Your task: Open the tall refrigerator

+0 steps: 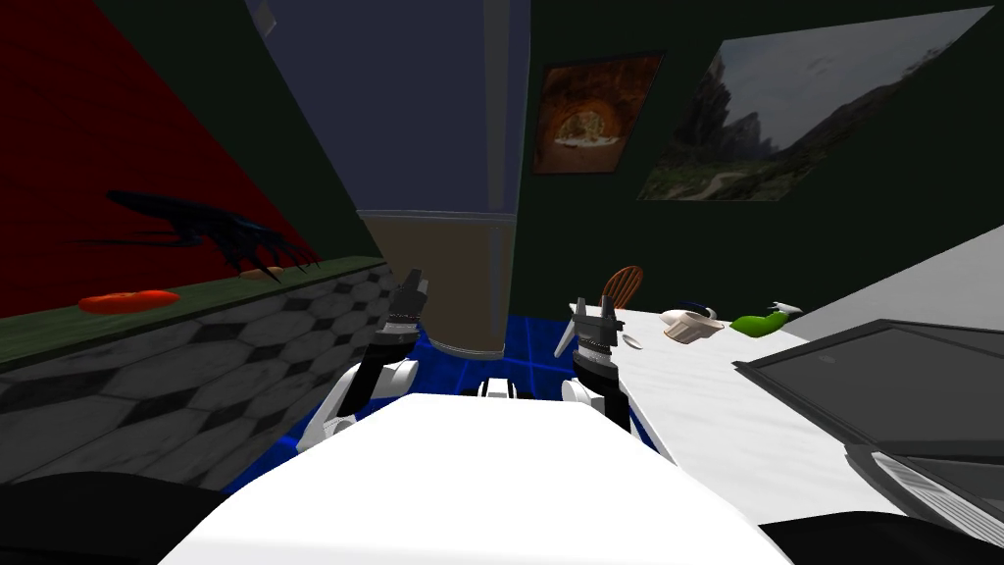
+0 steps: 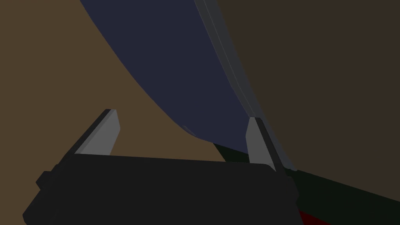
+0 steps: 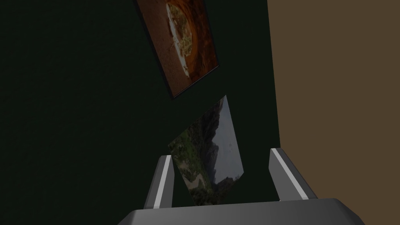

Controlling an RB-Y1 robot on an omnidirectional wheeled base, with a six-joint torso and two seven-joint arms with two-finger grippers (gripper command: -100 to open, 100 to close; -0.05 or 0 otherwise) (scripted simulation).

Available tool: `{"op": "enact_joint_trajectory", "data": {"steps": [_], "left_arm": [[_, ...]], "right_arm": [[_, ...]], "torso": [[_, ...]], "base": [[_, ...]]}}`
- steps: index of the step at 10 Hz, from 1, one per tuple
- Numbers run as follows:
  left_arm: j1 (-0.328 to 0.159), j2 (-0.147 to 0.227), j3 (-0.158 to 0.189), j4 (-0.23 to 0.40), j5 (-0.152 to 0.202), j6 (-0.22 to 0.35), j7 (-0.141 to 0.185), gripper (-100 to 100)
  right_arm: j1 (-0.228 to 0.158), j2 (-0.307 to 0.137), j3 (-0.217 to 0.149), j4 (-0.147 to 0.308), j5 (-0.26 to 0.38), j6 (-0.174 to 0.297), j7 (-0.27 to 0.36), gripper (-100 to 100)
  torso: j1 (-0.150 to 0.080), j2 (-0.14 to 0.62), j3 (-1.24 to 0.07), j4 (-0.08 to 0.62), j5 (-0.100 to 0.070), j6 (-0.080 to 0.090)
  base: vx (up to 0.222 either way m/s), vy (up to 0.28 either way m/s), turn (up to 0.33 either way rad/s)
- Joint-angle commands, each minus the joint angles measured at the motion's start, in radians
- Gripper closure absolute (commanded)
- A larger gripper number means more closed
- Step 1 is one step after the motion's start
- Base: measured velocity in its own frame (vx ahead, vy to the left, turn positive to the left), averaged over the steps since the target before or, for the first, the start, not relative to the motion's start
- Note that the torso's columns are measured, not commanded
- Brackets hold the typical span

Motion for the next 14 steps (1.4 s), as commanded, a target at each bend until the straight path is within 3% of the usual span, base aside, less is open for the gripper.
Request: {"op": "enact_joint_trajectory", "data": {"steps": [1,6,7,11,12,14], "left_arm": [[-0.068,0.012,0.001,-0.016,-0.009,0.082,-0.003,-100],[-0.208,0.028,0.003,-0.045,-0.027,0.23,-0.01,-100],[-0.208,0.028,0.003,-0.045,-0.027,0.239,-0.01,-100],[-0.33,0.033,0.005,-0.065,-0.043,0.367,-0.015,-100],[-0.33,0.033,0.005,-0.065,-0.043,0.374,-0.015,-100],[-0.392,0.028,0.006,-0.073,-0.051,0.44,-0.018,-100]], "right_arm": [[0.0,0.0,0.0,0.0,0.0,0.0,0.0,0],[0.0,0.0,0.0,0.0,0.0,0.0,0.0,0],[0.0,0.0,0.0,0.0,0.0,0.0,0.0,0],[0.0,0.0,0.0,0.0,0.0,0.0,0.0,0],[0.0,0.0,0.0,0.0,0.0,0.0,0.0,0],[0.0,0.0,0.0,0.0,0.0,0.0,0.0,0]], "torso": [[0.0,0.0,0.0,0.0,0.0,0.0],[0.0,0.0,0.0,0.0,0.0,0.0],[0.0,0.0,0.0,0.0,0.0,0.0],[-0.001,0.0,0.0,0.0,0.0,0.0],[-0.001,0.0,0.0,0.0,0.0,0.0],[0.001,0.001,0.001,0.0,0.0,0.0]], "base": [[0.034,-0.053,-0.001],[0.03,-0.059,0.0],[0.026,-0.042,-0.001],[0.032,-0.054,0.0],[0.028,-0.045,0.0],[0.022,-0.042,-0.001]]}}
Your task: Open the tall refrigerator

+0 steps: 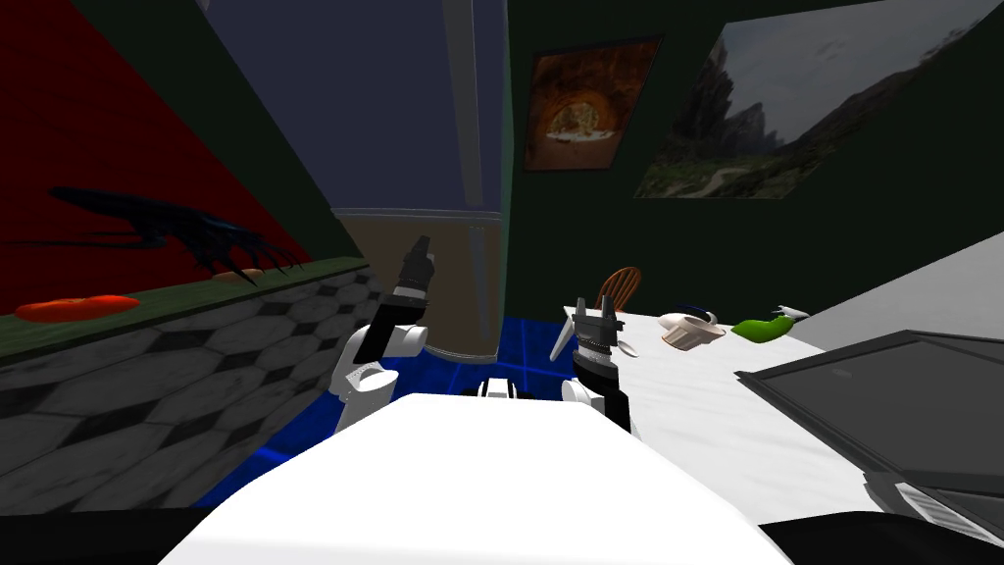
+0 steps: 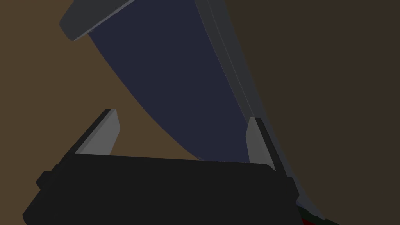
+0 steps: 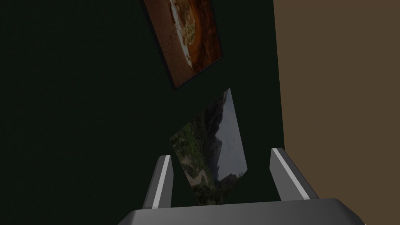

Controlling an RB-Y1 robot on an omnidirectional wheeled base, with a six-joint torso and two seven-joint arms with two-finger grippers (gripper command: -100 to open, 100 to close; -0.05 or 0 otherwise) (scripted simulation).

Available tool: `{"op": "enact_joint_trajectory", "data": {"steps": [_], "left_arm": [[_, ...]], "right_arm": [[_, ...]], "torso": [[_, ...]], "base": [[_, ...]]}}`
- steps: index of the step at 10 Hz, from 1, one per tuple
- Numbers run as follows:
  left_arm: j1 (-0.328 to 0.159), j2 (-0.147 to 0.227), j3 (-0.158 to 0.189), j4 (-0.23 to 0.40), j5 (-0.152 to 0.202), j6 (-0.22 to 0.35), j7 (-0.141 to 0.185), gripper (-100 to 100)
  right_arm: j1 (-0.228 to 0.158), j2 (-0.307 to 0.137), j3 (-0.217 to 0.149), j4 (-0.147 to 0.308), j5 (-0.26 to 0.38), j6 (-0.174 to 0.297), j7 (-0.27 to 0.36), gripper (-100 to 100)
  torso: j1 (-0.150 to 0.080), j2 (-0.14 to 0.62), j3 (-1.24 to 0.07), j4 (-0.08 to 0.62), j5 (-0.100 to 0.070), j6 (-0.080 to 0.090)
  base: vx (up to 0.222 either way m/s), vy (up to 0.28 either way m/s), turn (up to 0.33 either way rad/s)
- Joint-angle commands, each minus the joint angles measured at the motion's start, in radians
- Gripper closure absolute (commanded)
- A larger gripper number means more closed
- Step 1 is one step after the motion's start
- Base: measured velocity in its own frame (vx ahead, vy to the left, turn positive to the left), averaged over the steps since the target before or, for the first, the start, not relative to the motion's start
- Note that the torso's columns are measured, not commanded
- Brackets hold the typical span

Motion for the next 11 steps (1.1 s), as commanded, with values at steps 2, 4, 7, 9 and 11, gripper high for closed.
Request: {"op": "enact_joint_trajectory", "data": {"steps": [2,4,7,9,11], "left_arm": [[-0.109,-0.013,0.001,-0.009,-0.015,0.114,-0.005,-100],[-0.141,-0.017,0.001,-0.012,-0.018,0.159,-0.006,-100],[-0.205,-0.027,0.002,-0.015,-0.026,0.23,-0.009,-100],[-0.266,-0.039,0.002,-0.018,-0.034,0.289,-0.011,-100],[-0.298,-0.046,0.003,-0.019,-0.038,0.333,-0.012,-100]], "right_arm": [[0.0,0.0,0.0,0.0,0.0,0.0,0.0,0],[0.0,0.0,0.0,0.0,0.0,0.0,0.0,0],[0.0,0.0,0.0,0.0,0.0,0.0,0.0,0],[0.0,0.0,0.0,0.0,0.0,0.0,0.0,0],[0.0,0.0,0.0,0.0,0.0,0.0,0.0,0]], "torso": [[-0.002,-0.001,-0.001,0.0,-0.001,0.0],[-0.001,-0.001,0.0,0.0,0.0,0.0],[-0.001,0.0,0.0,0.0,0.0,0.0],[-0.002,-0.001,-0.001,0.0,-0.001,0.0],[-0.001,-0.001,0.0,0.0,0.0,0.0]], "base": [[0.037,-0.064,-0.001],[0.026,-0.046,0.0],[0.028,-0.042,0.0],[0.031,-0.054,0.0],[0.025,-0.041,-0.001]]}}
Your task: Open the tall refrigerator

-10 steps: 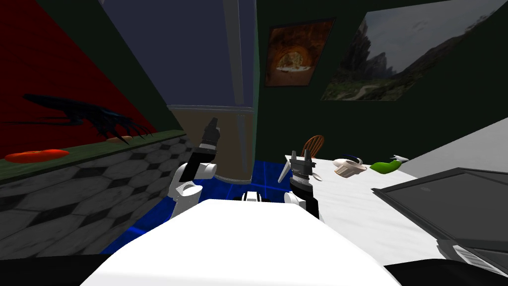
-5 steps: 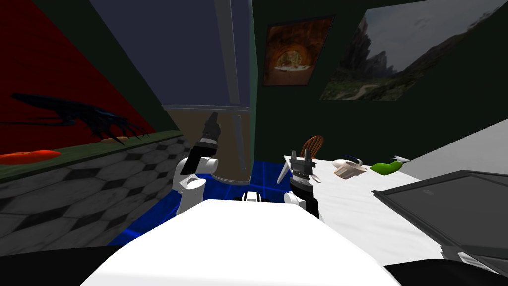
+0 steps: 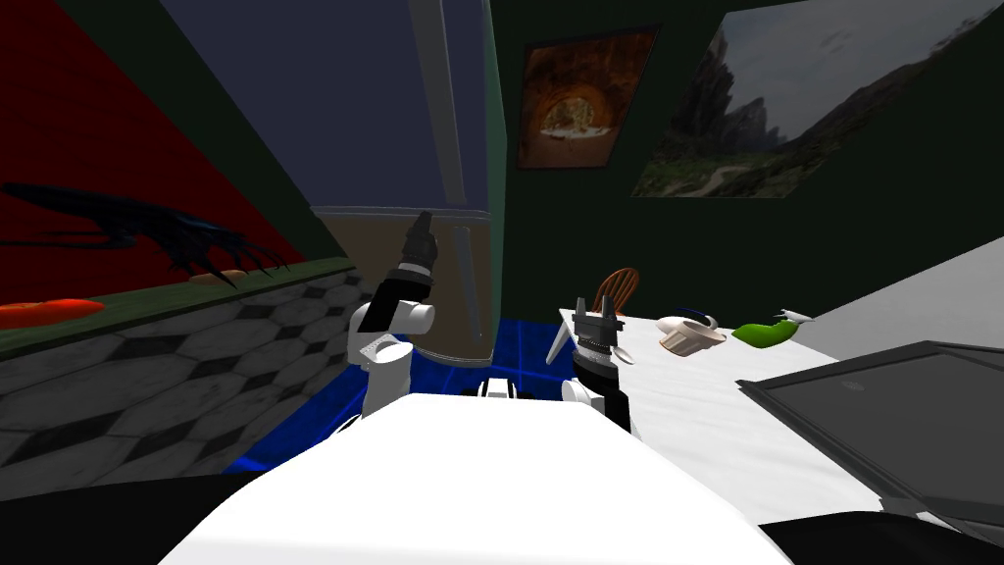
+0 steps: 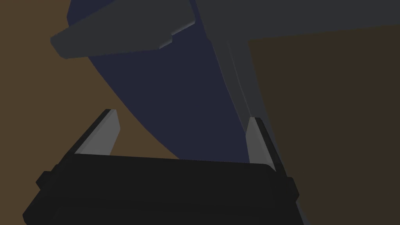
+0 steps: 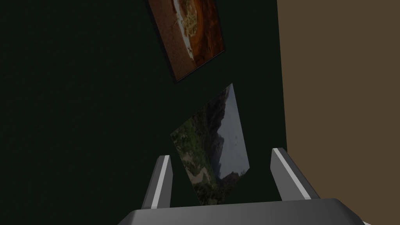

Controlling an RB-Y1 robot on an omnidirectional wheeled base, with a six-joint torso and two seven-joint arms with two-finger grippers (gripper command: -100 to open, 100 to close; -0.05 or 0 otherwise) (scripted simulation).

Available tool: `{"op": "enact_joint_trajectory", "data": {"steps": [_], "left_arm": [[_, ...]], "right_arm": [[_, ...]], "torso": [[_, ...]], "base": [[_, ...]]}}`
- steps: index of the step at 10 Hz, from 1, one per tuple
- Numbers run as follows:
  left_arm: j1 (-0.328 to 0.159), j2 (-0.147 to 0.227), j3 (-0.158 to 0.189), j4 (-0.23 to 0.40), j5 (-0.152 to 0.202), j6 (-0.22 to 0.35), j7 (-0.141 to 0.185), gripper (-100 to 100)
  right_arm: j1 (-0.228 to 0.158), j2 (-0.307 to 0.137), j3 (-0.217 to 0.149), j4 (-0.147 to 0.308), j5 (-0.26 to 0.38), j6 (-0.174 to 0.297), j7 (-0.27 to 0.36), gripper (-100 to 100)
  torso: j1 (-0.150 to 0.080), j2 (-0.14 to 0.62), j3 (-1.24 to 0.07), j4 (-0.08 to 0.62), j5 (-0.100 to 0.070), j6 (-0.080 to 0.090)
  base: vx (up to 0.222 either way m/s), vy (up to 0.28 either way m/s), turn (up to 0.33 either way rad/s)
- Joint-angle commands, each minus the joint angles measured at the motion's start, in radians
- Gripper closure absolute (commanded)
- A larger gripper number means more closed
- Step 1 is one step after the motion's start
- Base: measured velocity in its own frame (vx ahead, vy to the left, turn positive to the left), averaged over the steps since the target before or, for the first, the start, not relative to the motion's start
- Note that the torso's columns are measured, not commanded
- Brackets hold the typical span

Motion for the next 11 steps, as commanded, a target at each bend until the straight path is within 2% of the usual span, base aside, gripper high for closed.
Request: {"op": "enact_joint_trajectory", "data": {"steps": [1,5,8,11], "left_arm": [[-0.065,-0.011,0.003,-0.004,-0.005,0.073,-0.001,-100],[-0.171,-0.028,0.004,-0.011,-0.019,0.193,-0.005,-100],[-0.233,-0.043,0.005,-0.015,-0.026,0.264,-0.007,-100],[-0.281,-0.081,0.006,-0.019,-0.032,0.316,-0.009,-100]], "right_arm": [[0.0,0.0,0.0,0.0,0.0,0.0,0.0,0],[0.0,0.0,0.0,0.0,0.0,0.0,0.0,0],[0.0,0.0,0.0,0.0,0.0,0.0,0.0,0],[0.0,0.0,0.0,0.0,0.0,0.0,0.0,0]], "torso": [[0.0,0.0,0.0,0.0,0.0,0.0],[0.0,-0.001,0.0,0.0,0.0,0.0],[-0.004,0.0,-0.001,0.0,-0.003,0.003],[-0.011,-0.003,-0.003,0.0,-0.007,0.006]], "base": [[0.024,-0.055,-0.001],[0.036,-0.057,0.0],[0.021,-0.042,0.009],[0.015,-0.029,0.008]]}}
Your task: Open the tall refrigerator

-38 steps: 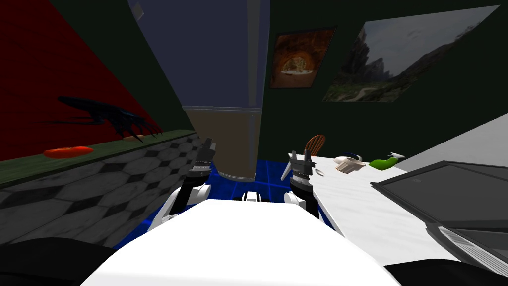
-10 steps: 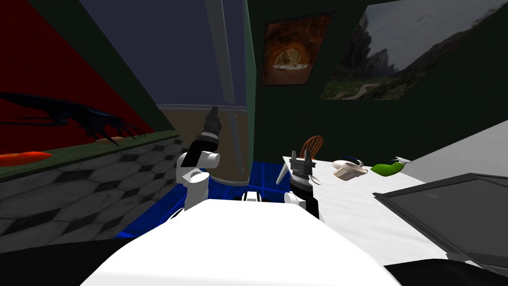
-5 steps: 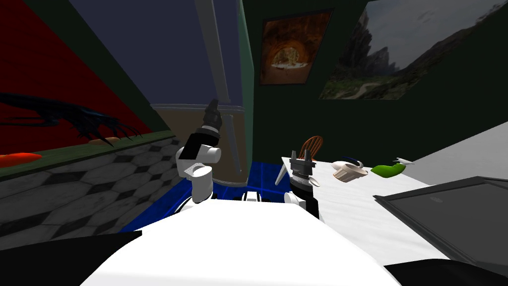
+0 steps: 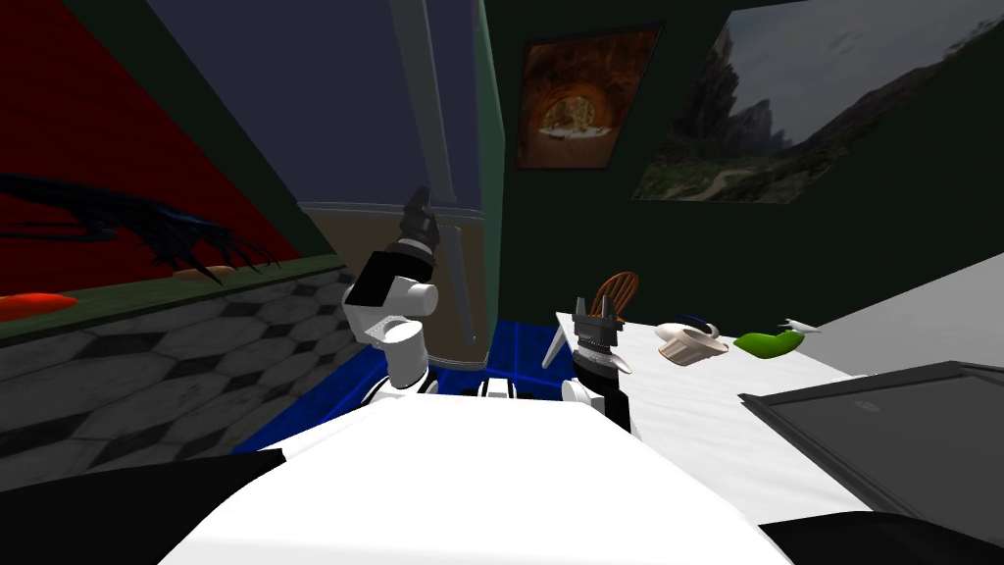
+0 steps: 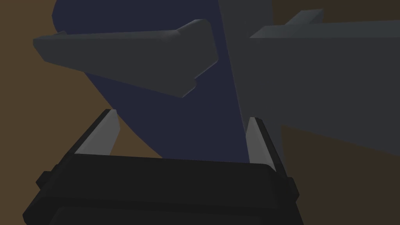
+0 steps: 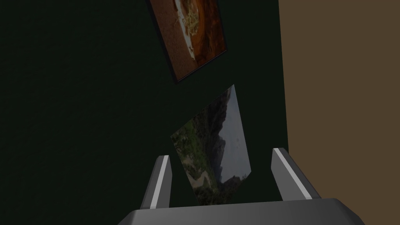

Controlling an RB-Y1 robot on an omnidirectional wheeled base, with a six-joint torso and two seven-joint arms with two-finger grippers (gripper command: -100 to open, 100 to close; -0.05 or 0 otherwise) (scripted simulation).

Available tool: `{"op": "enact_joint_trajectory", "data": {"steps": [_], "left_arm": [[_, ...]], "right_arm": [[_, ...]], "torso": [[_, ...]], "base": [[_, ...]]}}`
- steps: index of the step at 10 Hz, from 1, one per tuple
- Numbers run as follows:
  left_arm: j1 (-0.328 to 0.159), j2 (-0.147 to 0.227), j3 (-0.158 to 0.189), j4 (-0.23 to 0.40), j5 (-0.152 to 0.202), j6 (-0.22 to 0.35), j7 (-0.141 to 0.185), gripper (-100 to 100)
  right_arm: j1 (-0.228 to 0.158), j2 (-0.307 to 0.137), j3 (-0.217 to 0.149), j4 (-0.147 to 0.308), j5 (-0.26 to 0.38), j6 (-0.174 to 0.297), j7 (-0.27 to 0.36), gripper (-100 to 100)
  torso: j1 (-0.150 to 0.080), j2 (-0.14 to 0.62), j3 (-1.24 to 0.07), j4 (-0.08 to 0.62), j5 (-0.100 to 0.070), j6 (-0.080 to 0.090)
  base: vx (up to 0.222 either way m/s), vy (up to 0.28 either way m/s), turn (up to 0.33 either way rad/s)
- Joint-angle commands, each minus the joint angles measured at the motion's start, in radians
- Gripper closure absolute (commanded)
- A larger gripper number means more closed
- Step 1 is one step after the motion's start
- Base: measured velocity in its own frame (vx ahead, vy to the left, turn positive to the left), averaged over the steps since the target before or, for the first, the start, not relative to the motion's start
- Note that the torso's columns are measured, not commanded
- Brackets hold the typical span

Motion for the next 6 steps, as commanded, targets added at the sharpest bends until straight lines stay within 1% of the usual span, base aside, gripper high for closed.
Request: {"op": "enact_joint_trajectory", "data": {"steps": [1,2,3,6], "left_arm": [[-0.013,-0.014,0.001,-0.002,-0.003,0.018,-0.001,-100],[-0.038,-0.014,0.009,-0.009,-0.004,0.052,-0.003,-100],[-0.046,-0.014,0.011,-0.011,-0.004,0.062,-0.004,-100],[-0.096,-0.012,0.023,-0.022,-0.005,0.122,-0.007,-100]], "right_arm": [[0.0,0.0,0.0,0.0,0.0,0.0,0.0,0],[0.0,0.0,0.0,0.0,0.0,0.0,0.0,0],[0.0,0.0,0.0,0.0,0.0,0.0,0.0,0],[0.0,0.0,0.0,0.0,0.0,0.0,0.0,0]], "torso": [[-0.003,0.0,0.0,0.0,-0.001,0.001],[-0.001,0.0,0.0,0.0,0.0,0.0],[0.003,-0.001,0.0,-0.001,0.002,-0.002],[0.011,-0.001,0.0,-0.002,0.006,-0.005]], "base": [[-0.002,0.001,0.027],[0.024,0.025,0.034],[0.047,0.025,0.005],[0.058,0.035,-0.001]]}}
